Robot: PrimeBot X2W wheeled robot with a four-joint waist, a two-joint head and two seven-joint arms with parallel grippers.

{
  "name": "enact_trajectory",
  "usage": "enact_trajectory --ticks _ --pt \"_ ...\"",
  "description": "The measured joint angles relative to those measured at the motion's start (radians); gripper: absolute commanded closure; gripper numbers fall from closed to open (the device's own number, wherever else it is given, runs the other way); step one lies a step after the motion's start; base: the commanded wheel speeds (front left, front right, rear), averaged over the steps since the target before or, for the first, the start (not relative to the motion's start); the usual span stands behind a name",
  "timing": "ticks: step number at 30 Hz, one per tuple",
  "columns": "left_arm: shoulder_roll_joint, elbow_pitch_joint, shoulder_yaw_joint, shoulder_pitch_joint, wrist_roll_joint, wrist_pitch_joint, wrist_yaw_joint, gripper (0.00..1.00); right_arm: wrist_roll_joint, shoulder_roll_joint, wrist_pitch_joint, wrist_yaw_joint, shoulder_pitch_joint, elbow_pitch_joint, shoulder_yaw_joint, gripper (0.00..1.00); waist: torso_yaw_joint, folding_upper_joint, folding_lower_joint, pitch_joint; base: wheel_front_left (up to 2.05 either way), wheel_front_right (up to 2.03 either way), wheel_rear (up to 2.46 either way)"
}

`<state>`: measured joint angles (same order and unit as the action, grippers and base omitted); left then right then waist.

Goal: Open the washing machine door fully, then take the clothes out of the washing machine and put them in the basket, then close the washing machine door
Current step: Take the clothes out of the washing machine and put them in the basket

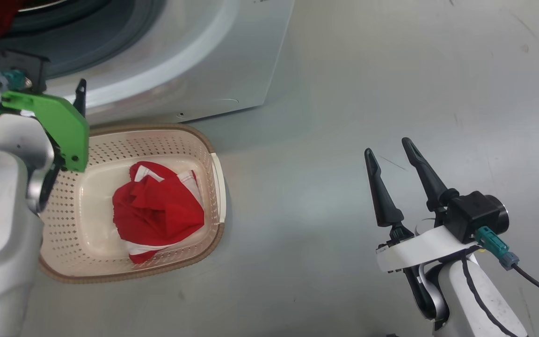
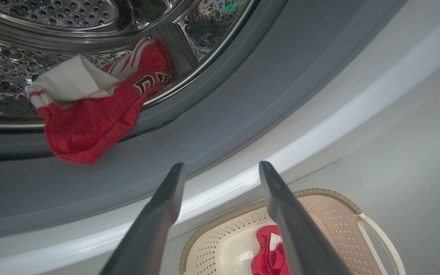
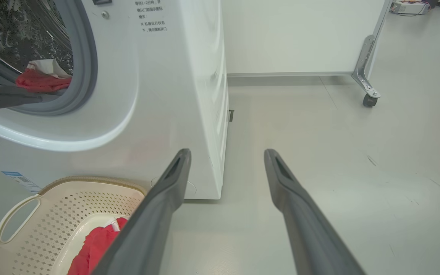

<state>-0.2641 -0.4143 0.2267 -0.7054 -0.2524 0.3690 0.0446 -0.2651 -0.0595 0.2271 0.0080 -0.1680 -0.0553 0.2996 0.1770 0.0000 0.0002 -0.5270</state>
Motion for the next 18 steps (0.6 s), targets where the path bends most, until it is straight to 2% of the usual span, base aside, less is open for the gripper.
enact_trajectory --ticks 5,9,10,18 --pt "-0.031 -0.006 -0.016 -0.108 0.011 0.027 0.005 0.00 -0.019 0.002 0.007 0.000 -0.019 -0.013 0.005 0.00 0.031 0.0000 0.0000 -0.049 0.00 0.00 0.00" --pt "-0.100 -0.018 -0.029 -0.176 0.066 0.044 0.003 0.00 -0.029 0.004 0.011 0.009 -0.035 -0.034 0.030 0.00 0.060 0.0000 0.0000 -0.075 0.00 0.00 0.00" --pt "-0.100 -0.018 -0.029 -0.176 0.066 0.044 0.003 0.00 -0.029 0.004 0.011 0.009 -0.035 -0.034 0.030 0.00 0.060 0.0000 0.0000 -0.075 0.00 0.00 0.00" --pt "-0.203 -0.061 -0.021 -0.262 0.153 0.085 0.003 0.00 -0.048 0.010 0.016 0.009 -0.055 -0.044 0.041 0.00 0.112 0.0000 0.0000 -0.121 0.00 0.00 0.00"
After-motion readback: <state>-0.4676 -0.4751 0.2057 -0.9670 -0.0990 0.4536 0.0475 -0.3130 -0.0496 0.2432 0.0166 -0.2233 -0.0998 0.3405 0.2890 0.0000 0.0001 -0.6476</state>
